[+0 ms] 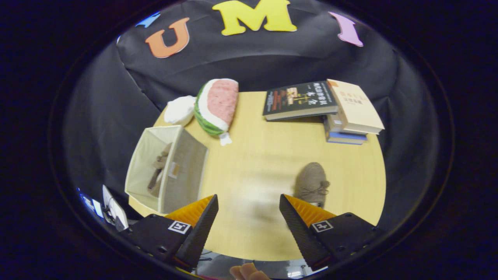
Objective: Open the storage box then place both shoes into the box .Put the left shoe in first, then the right shoe, with the right side of both shoes facing outward in a uniform manner.
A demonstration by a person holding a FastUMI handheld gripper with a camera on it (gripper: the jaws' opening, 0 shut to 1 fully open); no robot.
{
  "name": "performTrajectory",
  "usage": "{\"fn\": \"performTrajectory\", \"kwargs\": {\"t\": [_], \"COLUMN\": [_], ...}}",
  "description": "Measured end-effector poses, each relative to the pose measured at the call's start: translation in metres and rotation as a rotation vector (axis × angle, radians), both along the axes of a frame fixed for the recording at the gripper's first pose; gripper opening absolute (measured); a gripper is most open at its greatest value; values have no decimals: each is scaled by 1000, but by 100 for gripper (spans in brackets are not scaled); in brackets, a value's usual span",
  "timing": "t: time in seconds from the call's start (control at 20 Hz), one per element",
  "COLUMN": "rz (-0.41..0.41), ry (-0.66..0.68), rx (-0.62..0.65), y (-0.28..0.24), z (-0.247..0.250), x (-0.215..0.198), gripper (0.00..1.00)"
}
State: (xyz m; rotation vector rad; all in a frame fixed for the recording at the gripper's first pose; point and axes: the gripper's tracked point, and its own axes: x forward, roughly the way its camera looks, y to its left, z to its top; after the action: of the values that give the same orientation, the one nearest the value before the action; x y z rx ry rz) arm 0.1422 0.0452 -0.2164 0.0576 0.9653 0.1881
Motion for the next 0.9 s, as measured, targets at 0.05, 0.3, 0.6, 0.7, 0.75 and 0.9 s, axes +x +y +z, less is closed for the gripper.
{"fn": "performTrajectory", "kwargs": {"t": [0.05,0.3,0.6,0.7,0.75,0.9], "rz": [-12,-100,-191,-209,-203,-180], "ry": [-1,81,196,193,194,172], "rx": [-11,-59,-42,-52,-55,-108], "y": [-19,-105,-143,-148,-149,-150], "z": [-9,-80,-141,-146,-150,-157], "x": [3,7,12,19,22,29], "gripper": [96,96,90,82,80,73]}}
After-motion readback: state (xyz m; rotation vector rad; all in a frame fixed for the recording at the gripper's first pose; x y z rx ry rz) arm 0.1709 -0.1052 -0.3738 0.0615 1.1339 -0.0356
